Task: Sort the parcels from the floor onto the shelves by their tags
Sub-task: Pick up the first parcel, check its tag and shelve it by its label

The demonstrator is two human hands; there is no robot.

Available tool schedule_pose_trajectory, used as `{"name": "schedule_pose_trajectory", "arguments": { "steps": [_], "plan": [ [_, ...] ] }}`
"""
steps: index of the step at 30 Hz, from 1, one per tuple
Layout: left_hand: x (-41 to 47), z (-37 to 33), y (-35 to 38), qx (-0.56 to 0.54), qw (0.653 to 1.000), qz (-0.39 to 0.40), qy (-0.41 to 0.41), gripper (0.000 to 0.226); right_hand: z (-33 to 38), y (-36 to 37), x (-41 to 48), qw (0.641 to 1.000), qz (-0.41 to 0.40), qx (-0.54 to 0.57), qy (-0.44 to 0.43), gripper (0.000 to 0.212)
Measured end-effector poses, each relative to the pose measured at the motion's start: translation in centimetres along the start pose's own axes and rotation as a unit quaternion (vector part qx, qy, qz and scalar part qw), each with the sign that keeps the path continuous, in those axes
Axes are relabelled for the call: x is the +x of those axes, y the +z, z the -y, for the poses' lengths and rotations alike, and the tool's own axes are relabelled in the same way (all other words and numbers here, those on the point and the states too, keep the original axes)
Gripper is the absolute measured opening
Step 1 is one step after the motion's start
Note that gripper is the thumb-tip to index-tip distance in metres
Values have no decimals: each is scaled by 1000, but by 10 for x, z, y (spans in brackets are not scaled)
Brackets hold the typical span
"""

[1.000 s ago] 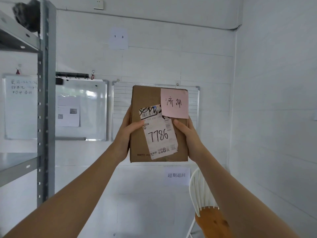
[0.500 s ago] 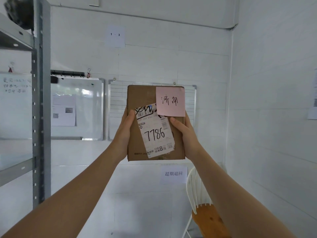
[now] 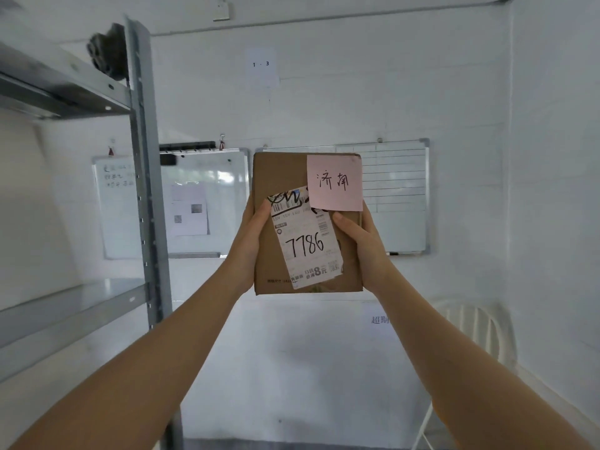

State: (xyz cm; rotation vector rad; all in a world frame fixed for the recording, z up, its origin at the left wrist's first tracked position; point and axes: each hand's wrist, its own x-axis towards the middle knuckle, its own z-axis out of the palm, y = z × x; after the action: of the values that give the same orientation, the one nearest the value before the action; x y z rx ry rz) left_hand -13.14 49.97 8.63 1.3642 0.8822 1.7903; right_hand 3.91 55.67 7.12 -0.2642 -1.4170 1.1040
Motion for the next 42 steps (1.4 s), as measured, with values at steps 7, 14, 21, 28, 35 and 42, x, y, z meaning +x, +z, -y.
{"name": "schedule_pose_trajectory", "arguments": {
  "steps": [7,14,21,28,35,42],
  "plan": [
    [-26,-16,-16,51,994,-96,32,46,-12,25,13,994,89,55,26,65],
    [-88,-46,-39,106,966,-225,78,42,-27,81,-5,965,194,149,90,50],
    [-188,-114,-85,167,923,-328,115,50,-11,191,-57,908,307,252,131,66],
    [-328,-206,-107,231,844,-458,156,48,49,315,-151,836,408,342,134,67],
    [-494,-300,-84,304,753,-558,169,46,139,411,-288,745,486,425,165,64],
    [-651,-384,-32,350,661,-635,193,47,253,471,-428,659,554,479,171,66]
  ]
}}
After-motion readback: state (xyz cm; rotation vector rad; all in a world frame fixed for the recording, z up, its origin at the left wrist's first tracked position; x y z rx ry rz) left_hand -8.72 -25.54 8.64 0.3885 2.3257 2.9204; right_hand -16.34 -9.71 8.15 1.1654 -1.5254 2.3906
